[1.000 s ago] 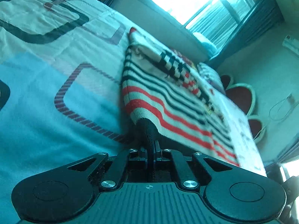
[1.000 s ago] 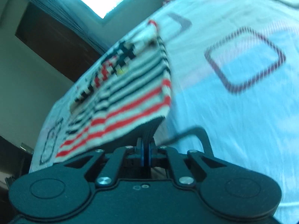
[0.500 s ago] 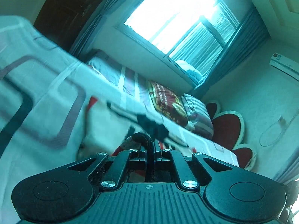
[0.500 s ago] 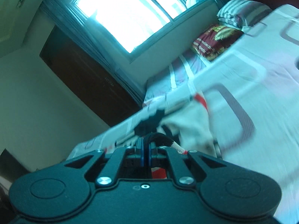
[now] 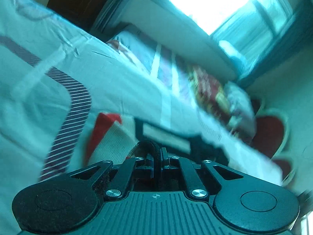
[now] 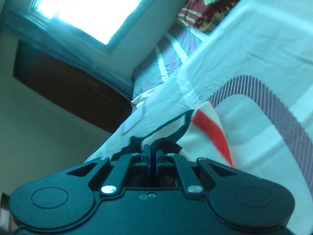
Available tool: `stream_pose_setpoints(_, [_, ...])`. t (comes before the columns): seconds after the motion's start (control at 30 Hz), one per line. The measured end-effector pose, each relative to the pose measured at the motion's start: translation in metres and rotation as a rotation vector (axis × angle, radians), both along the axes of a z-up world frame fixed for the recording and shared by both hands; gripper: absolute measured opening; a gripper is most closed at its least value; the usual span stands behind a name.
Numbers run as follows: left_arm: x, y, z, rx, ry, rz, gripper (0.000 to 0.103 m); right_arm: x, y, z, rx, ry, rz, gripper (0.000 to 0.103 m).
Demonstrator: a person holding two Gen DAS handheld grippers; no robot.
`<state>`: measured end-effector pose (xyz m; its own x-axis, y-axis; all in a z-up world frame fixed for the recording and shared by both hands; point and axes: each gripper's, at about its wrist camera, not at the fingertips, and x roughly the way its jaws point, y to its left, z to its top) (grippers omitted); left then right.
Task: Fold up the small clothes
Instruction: 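Lift the hem band with both grippers and fold it toward the collar, then lay the hem onto the sweater and open both grippers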
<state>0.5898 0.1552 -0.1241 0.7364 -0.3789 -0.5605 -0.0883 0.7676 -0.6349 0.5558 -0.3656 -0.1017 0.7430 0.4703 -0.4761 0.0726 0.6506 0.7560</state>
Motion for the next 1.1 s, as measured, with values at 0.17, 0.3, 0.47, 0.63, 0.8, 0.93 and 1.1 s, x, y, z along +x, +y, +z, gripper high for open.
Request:
stream_pose_setpoints(0.17, [0.007,-0.003,-0.028,-0.111,-0.028,0.045,0.015,0.0,-0.011,-0.027,0.04,-0.035,-0.062,0.019])
stream_pose_setpoints(0.3, [0.001,0.0,-0.021,-0.151,-0.106,0.055,0.076,-0.013,-0.022,-0.021,0.029,-0.092,-0.093,0.046])
stream_pose_setpoints(0.47, [0.014,-0.008,0.005,0.106,-0.111,-0.052,0.07,-0.018,-0.011,0.004,-0.145,-0.138,0.015,0.045])
stream_pose_setpoints(0.63, [0.035,-0.036,0.015,0.418,-0.047,-0.258,0.045,-0.008,0.016,0.022,-0.359,-0.124,0.113,0.044])
stream_pose_setpoints(0.8, [0.048,-0.044,0.012,0.537,-0.027,-0.306,0.038,0.014,0.052,0.015,-0.556,-0.114,0.197,0.041])
stream_pose_setpoints(0.93, [0.055,-0.046,0.008,0.527,-0.024,-0.351,0.037,0.025,0.074,0.005,-0.658,-0.104,0.226,0.033])
stream_pose_setpoints(1.1, [0.038,-0.057,0.017,0.607,-0.106,-0.343,0.007,0.029,0.088,0.006,-0.751,-0.145,0.216,0.005])
